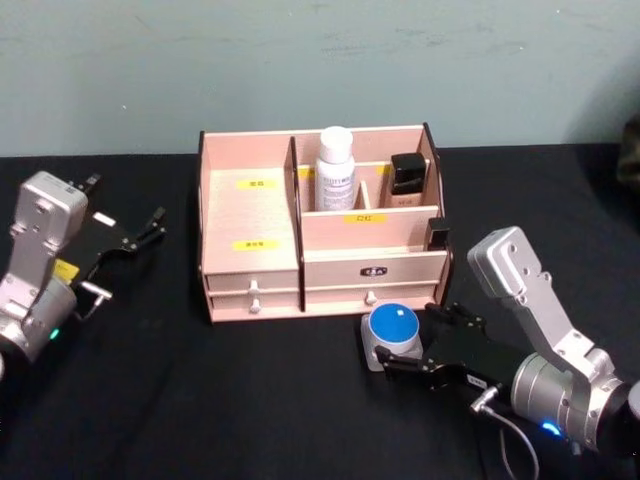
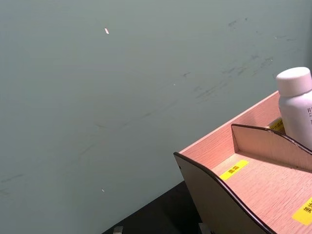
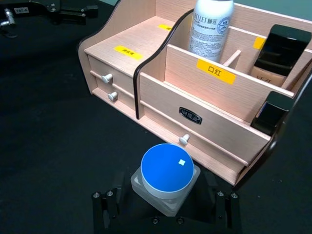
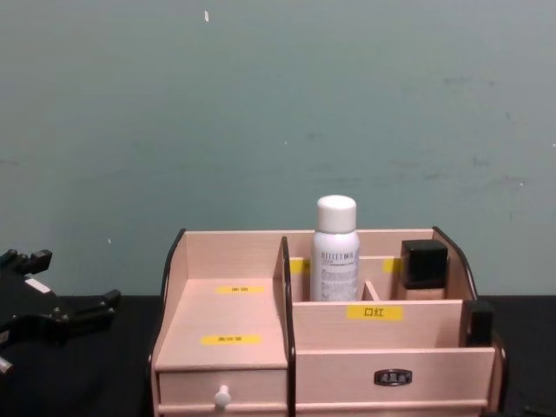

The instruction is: Pick up the facial cleanser and watermelon frost from the table and place them into the tiered storage box.

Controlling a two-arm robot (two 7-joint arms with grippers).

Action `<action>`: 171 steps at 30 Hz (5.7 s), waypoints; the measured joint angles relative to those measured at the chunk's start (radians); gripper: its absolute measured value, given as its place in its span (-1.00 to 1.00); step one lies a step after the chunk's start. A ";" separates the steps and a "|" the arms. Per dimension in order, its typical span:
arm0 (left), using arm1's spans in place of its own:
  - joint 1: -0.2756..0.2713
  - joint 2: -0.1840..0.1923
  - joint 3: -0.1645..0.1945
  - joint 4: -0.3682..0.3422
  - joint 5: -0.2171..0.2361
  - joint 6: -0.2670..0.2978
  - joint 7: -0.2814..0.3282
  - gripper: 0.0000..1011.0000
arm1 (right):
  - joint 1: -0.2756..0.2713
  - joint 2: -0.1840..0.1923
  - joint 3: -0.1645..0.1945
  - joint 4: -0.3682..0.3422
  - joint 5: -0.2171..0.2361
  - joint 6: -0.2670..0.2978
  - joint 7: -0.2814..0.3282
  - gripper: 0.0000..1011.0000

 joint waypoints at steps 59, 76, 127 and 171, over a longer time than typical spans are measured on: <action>0.000 0.000 0.000 0.000 0.000 0.000 0.000 0.98 | 0.038 -0.077 -0.024 0.082 -0.119 -0.041 0.016 0.98; 0.000 0.000 0.000 0.000 0.000 0.000 0.000 0.98 | 0.048 -0.083 -0.026 0.099 -0.122 -0.053 0.029 0.98; 0.000 0.000 0.000 0.000 0.000 0.000 0.000 0.98 | 0.036 -0.049 -0.018 0.036 -0.092 -0.072 0.059 0.44; 0.000 0.000 0.000 0.000 0.000 0.000 0.000 0.98 | 0.383 -0.324 -0.187 0.215 -0.205 0.043 -0.008 0.44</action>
